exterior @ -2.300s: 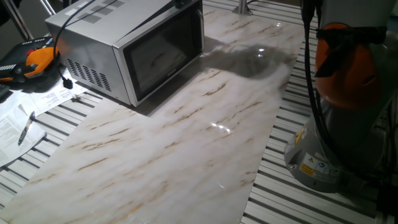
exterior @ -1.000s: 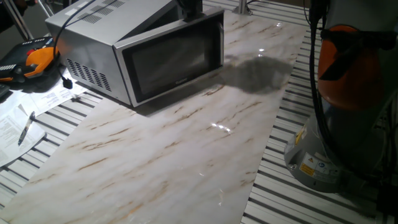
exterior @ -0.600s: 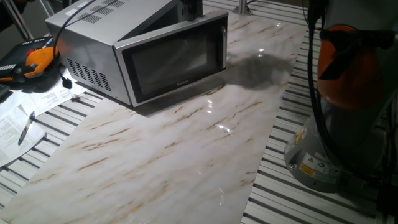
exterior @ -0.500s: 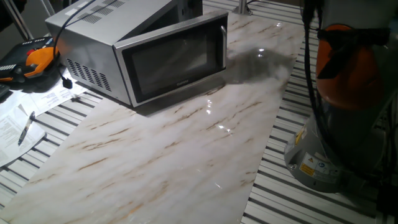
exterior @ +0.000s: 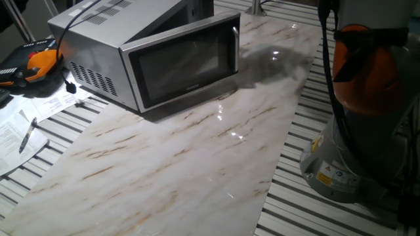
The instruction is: Open the microwave door
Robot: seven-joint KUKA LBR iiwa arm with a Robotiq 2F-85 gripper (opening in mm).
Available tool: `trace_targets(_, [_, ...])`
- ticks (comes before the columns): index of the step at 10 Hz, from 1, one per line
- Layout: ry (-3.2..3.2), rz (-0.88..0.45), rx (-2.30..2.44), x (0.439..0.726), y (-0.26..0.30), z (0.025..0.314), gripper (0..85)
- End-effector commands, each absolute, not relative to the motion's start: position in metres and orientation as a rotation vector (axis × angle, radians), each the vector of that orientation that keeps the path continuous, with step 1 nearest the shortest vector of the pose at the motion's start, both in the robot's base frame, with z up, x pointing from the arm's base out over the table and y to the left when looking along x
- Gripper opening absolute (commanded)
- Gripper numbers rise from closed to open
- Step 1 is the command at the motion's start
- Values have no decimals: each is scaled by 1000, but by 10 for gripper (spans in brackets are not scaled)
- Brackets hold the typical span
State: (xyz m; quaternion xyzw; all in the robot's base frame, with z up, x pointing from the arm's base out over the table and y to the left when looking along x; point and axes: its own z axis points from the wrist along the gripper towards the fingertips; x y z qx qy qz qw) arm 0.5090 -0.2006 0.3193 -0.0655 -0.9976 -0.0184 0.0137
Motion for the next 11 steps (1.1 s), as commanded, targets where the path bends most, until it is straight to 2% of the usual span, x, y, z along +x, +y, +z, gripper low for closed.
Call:
trace_targets(1, [-3105,-59,-213,508,-199,320,0])
trace_targets(5, [-3124,-21,-239,493,-187,328,0])
trace_targets(11, [-3157,-29,-203,488,-177,322,0])
